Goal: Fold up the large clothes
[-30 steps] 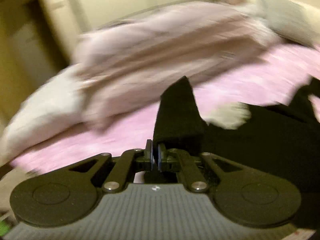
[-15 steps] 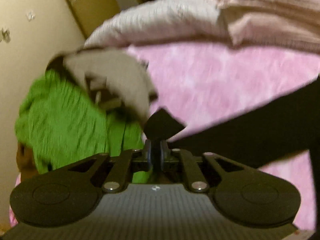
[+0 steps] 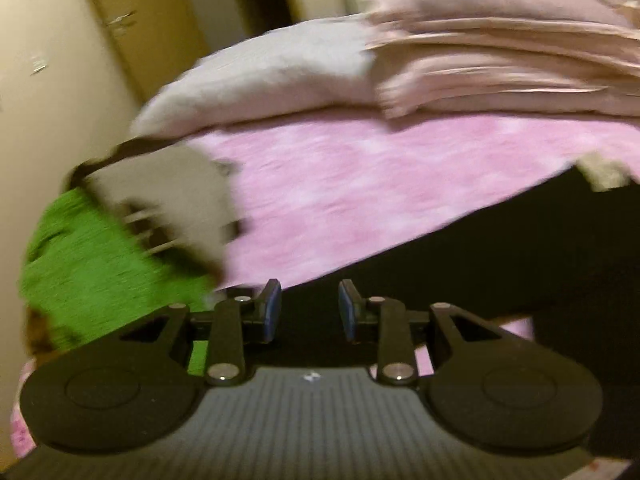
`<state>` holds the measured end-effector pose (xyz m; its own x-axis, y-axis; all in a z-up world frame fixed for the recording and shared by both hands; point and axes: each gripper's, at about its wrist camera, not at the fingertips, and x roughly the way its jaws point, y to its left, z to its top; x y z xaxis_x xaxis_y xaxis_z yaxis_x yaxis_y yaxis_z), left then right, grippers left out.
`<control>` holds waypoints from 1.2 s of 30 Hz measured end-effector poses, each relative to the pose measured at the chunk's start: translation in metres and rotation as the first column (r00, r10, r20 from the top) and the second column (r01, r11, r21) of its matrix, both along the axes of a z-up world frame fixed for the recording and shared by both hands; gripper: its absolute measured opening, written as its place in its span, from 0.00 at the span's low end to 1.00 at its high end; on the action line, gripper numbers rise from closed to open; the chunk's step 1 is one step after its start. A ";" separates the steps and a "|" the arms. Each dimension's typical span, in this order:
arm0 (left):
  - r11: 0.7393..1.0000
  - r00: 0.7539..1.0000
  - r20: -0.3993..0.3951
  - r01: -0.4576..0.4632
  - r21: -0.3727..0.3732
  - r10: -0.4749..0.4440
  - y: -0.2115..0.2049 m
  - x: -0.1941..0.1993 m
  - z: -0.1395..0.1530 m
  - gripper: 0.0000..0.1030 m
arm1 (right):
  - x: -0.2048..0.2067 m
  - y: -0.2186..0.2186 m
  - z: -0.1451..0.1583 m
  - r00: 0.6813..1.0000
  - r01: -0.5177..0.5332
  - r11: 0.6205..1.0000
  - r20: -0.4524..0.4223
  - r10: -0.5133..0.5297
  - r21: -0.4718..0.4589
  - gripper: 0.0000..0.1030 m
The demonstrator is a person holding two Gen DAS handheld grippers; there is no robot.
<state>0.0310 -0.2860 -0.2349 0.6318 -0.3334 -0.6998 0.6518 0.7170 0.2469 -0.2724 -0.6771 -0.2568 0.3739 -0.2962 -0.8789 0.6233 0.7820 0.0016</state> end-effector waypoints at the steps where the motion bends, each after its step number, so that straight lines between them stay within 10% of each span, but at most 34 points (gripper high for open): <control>1: 0.999 0.999 -0.005 0.039 -0.006 -0.039 -0.021 -0.016 0.000 0.26 | -0.013 -0.015 0.000 1.000 0.014 1.000 -0.005 -0.014 -0.016 0.43; 7: 0.979 0.979 -0.058 0.195 -0.054 -0.198 -0.138 -0.118 -0.010 0.28 | -0.074 -0.118 -0.023 0.999 0.003 0.997 -0.046 -0.007 -0.074 0.43; 19: 0.909 0.891 -0.181 0.414 -0.048 -0.416 -0.333 -0.318 -0.054 0.31 | -0.095 -0.266 -0.103 0.979 0.117 0.981 0.148 -0.140 0.155 0.41; 21: 0.896 0.879 -0.179 0.444 -0.032 -0.442 -0.345 -0.333 -0.053 0.32 | -0.096 -0.270 -0.096 0.985 0.080 0.980 0.134 -0.105 0.181 0.00; 32: 0.871 0.859 -0.160 0.491 -0.008 -0.486 -0.377 -0.346 -0.023 0.33 | -0.157 -0.332 0.050 0.990 -0.108 0.951 -0.061 0.130 0.288 0.00; 36: 0.866 0.856 -0.147 0.500 -0.016 -0.496 -0.387 -0.351 -0.019 0.35 | -0.151 -0.349 0.034 0.981 -0.075 0.997 -0.175 0.078 0.019 0.07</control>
<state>-0.3202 -0.6731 -0.2540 0.2792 -0.5601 -0.7799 0.9494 0.2828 0.1367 -0.4229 -1.0259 -0.2225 0.2344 -0.2612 -0.9364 0.5531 0.8280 -0.0925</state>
